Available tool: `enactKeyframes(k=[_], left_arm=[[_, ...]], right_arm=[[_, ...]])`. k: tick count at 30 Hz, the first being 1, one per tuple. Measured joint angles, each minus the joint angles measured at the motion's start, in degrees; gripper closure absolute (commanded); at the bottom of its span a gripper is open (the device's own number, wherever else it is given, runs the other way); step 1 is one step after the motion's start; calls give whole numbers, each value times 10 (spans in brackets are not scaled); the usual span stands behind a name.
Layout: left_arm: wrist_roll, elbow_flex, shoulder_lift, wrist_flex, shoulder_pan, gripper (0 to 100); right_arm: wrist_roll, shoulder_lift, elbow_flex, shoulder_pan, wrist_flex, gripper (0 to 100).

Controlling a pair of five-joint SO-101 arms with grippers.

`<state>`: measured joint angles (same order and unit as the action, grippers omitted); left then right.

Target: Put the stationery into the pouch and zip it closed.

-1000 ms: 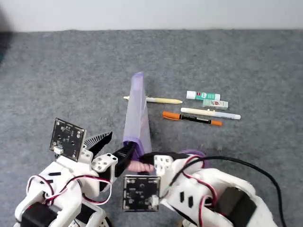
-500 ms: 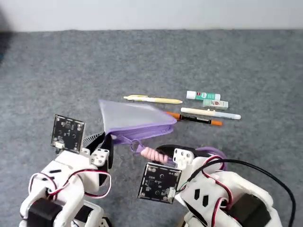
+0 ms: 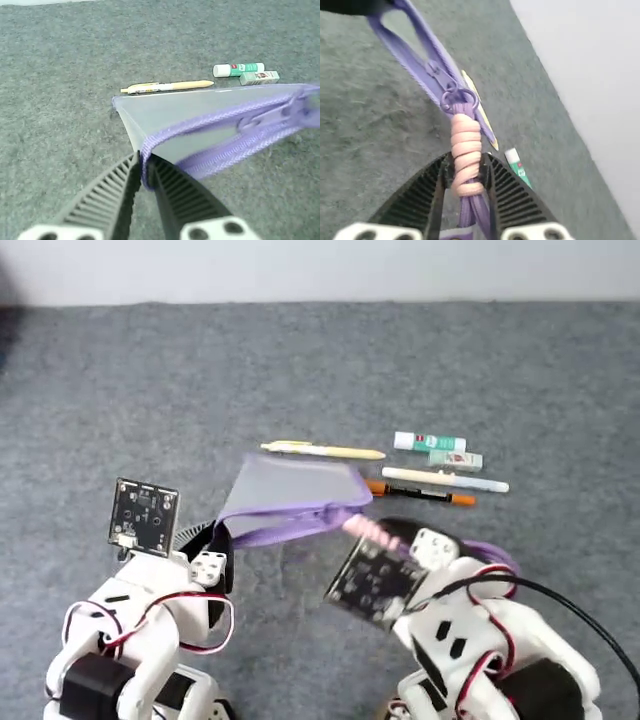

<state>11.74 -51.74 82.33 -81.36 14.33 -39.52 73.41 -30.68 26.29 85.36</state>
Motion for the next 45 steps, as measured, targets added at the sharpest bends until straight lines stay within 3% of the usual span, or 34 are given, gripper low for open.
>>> enactKeyframes(k=[10, 16, 23, 30, 38, 45], left_arm=[[-2, 0, 0, 0, 0, 987], [-60, 2, -1, 0, 0, 987], [-60, 2, -1, 0, 0, 987], [-65, 2, -1, 0, 0, 987], [-65, 2, -2, 0, 0, 987], [-63, 2, -2, 0, 0, 987]], right_arm=[[93, 10, -11, -91, 0, 991], [138, 8, -44, -142, 0, 991], [214, 11, -49, -146, 1, 984], [280, 11, -46, -152, 73, 840], [360, 4, -25, -157, 86, 841], [457, -142, 81, -157, 86, 841]])
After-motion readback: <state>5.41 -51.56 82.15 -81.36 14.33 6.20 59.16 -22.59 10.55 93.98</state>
